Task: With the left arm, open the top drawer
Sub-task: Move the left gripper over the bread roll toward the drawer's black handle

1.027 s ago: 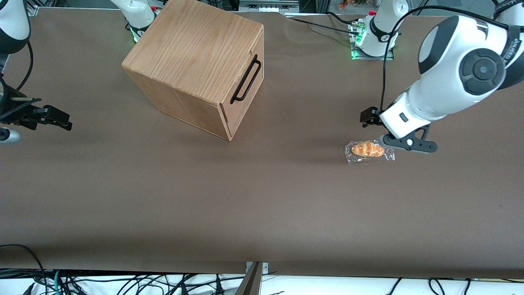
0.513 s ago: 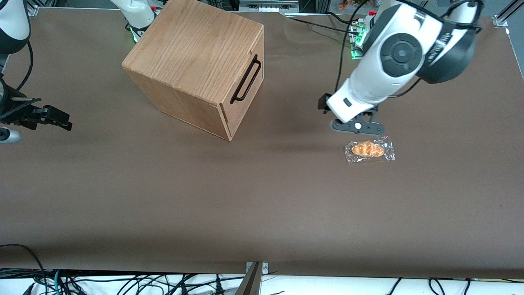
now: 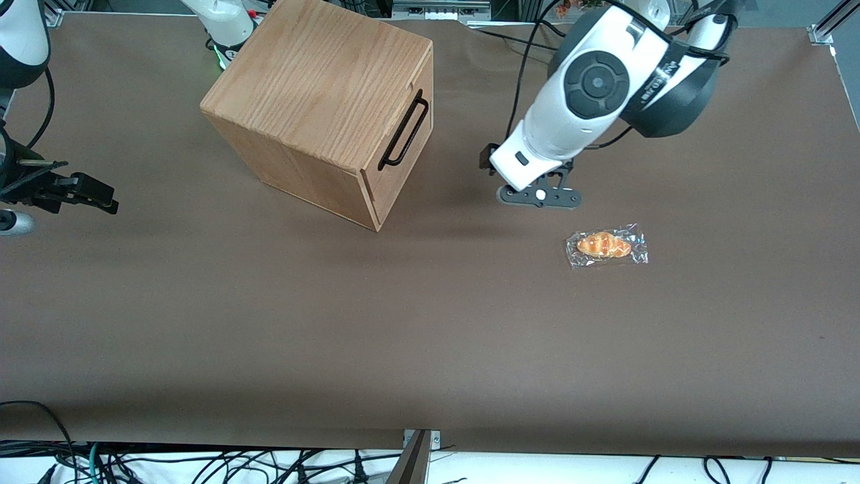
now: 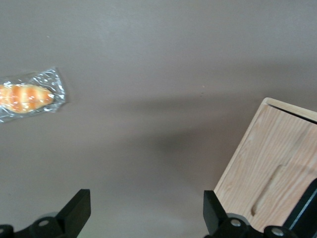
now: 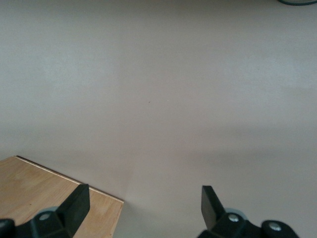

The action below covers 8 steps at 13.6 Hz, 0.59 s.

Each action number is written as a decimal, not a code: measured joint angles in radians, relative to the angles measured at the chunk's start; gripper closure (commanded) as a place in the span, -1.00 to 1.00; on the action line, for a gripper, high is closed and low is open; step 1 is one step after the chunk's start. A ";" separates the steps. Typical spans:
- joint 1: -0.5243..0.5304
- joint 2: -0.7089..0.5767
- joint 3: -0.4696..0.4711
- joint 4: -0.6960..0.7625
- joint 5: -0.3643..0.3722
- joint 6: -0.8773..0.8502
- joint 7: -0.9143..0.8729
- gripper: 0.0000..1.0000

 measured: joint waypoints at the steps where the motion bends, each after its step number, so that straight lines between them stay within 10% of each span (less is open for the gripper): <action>1: -0.017 0.003 0.000 0.000 0.000 0.014 -0.022 -1.00; 8: -0.136 0.051 -0.003 0.000 -0.006 0.127 -0.140 -1.00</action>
